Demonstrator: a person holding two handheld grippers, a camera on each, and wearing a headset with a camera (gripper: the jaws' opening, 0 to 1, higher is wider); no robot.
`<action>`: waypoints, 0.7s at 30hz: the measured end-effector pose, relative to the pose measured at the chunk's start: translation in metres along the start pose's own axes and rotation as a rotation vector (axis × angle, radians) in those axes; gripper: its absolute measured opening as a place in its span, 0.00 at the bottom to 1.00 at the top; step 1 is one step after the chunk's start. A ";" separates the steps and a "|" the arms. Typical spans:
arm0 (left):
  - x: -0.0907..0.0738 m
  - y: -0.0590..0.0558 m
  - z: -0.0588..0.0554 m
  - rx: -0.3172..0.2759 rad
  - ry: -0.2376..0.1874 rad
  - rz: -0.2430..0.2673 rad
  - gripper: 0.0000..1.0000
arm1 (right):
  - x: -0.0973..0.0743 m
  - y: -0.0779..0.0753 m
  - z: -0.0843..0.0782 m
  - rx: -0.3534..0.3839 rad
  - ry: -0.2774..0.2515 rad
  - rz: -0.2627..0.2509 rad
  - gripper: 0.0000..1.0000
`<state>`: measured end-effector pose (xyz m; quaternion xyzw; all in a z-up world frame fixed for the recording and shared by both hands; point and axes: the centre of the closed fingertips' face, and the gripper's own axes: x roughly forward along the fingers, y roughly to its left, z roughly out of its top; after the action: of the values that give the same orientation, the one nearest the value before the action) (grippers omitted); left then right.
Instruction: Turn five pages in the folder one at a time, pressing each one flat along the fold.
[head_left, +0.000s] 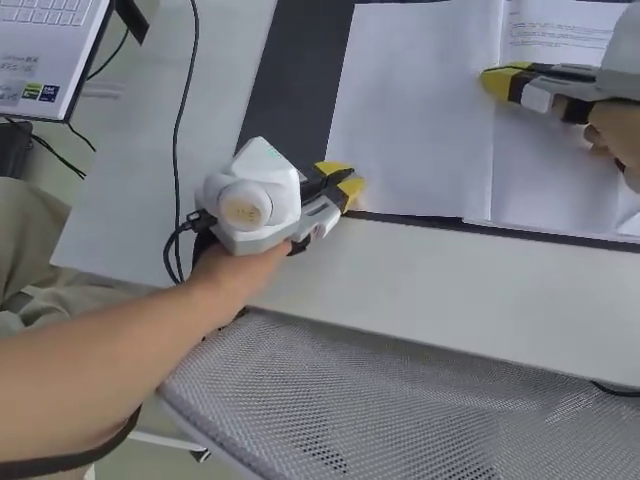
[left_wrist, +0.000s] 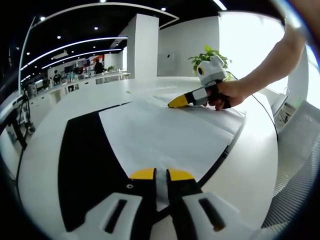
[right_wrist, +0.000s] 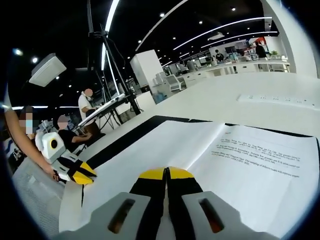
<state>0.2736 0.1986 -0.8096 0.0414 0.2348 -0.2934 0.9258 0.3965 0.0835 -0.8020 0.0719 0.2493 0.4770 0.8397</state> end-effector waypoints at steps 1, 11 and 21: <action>0.000 0.000 0.000 -0.002 0.000 0.000 0.07 | -0.002 0.001 0.000 0.012 -0.005 0.005 0.00; -0.001 -0.002 0.000 0.011 0.005 -0.002 0.07 | -0.019 0.033 -0.020 0.010 0.035 0.058 0.00; -0.002 -0.002 -0.001 0.018 0.007 -0.002 0.07 | -0.032 0.069 -0.040 0.011 0.087 0.130 0.00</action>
<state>0.2711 0.1984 -0.8096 0.0505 0.2353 -0.2965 0.9242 0.3102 0.0891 -0.8006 0.0715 0.2830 0.5317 0.7951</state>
